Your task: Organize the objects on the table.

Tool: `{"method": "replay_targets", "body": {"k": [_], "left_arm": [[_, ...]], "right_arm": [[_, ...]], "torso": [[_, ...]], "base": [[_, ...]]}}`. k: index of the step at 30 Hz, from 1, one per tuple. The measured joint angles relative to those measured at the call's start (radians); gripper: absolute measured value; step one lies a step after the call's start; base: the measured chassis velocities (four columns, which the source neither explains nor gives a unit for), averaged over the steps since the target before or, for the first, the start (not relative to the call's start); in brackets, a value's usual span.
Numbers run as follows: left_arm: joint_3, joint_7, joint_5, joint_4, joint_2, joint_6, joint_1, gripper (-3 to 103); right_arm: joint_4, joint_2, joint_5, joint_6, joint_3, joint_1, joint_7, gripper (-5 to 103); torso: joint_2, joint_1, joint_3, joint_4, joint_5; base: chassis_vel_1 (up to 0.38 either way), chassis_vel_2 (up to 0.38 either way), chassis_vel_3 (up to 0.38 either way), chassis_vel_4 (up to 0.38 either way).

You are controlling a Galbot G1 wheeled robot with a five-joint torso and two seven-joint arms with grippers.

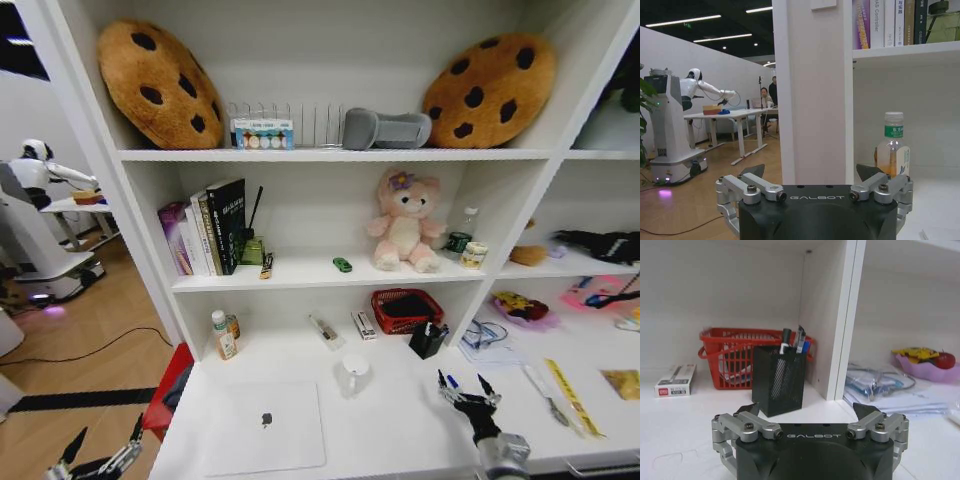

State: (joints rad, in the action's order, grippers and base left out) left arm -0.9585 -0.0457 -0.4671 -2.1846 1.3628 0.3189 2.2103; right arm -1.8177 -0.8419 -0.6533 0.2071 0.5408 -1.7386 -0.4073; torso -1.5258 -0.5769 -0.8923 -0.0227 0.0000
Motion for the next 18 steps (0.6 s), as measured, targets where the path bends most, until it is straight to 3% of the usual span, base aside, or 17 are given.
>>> {"method": "replay_targets", "body": {"k": [7, 18], "left_arm": [[0.000, 0.000, 0.000, 0.000, 0.000, 0.000, 0.000, 100], [0.000, 0.000, 0.000, 0.000, 0.000, 0.000, 0.000, 100]], "right_arm": [[0.019, 0.065, -0.148, -0.097, -0.005, 0.052, -0.020, 100], [0.047, 0.105, -0.226, -0.151, -0.075, 0.107, -0.037, 100]], "torso": [[0.000, 0.000, 0.000, 0.0001, 0.0000], [0.000, 0.000, 0.000, 0.0001, 0.0000]], "base": [[0.000, 0.000, 0.000, 0.000], [0.000, 0.000, 0.000, 0.000]]}}
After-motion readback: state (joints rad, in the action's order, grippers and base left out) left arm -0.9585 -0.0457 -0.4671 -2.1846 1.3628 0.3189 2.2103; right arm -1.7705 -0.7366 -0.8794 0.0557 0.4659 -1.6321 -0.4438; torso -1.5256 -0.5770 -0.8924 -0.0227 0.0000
